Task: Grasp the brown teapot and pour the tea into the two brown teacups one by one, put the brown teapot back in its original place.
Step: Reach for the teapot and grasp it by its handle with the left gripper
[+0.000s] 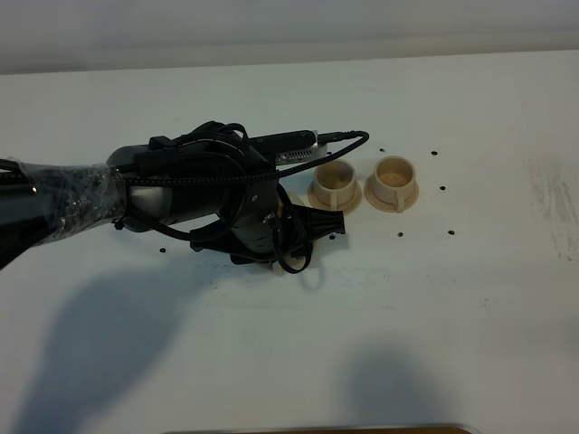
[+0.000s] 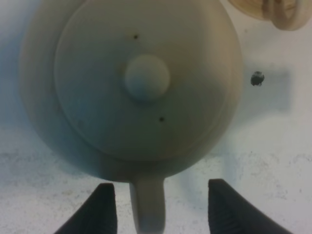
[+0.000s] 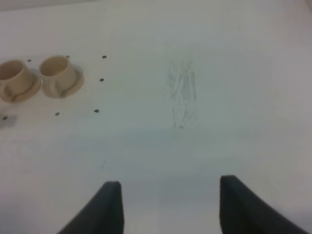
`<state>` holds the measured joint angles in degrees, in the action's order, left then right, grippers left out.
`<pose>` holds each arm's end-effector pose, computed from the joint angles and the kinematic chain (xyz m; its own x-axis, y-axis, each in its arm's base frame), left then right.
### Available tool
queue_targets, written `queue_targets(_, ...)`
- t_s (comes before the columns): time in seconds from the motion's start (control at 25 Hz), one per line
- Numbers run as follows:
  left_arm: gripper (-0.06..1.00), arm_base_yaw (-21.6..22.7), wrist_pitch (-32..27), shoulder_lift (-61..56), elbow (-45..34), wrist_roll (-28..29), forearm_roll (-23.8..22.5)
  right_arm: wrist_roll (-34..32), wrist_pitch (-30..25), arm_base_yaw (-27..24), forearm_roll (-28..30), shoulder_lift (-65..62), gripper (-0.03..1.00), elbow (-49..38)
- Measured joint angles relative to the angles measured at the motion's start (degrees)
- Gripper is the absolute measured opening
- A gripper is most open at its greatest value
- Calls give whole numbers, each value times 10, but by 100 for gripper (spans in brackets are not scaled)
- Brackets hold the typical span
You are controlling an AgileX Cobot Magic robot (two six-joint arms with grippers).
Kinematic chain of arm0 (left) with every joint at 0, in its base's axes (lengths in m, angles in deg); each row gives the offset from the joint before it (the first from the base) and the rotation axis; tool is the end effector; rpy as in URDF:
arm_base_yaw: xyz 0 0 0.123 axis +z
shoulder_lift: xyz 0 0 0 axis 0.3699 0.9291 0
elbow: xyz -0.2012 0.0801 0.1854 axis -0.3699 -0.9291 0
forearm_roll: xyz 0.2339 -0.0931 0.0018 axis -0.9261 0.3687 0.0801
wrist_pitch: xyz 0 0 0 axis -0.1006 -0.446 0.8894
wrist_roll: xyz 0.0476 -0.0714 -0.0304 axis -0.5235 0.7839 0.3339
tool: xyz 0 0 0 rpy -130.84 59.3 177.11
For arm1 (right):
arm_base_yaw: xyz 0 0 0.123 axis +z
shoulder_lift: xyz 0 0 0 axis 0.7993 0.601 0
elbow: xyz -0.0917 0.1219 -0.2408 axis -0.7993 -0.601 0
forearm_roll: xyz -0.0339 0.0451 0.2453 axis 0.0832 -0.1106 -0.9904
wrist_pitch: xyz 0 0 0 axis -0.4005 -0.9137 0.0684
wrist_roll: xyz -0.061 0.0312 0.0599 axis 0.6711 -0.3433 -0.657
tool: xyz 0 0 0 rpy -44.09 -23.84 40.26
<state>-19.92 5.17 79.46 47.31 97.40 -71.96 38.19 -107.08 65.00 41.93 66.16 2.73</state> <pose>0.2968 -0.2540 0.1532 -0.9434 -0.0783 -0.3223 -0.0121 0.9792 -0.2025 -0.0067 -0.0195 0.2804 -0.4917 0.0522 -0.8692 0.0376 0.9985 0.0387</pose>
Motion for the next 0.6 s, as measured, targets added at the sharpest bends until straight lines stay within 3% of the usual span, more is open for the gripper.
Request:
queue_targets(0.32,46,0,0,7,0,-1,0,0,0,0,0,0,43,0)
queue_targets(0.6,31,0,-3,9,0,-2,-1,0,0,0,0,0,43,0)
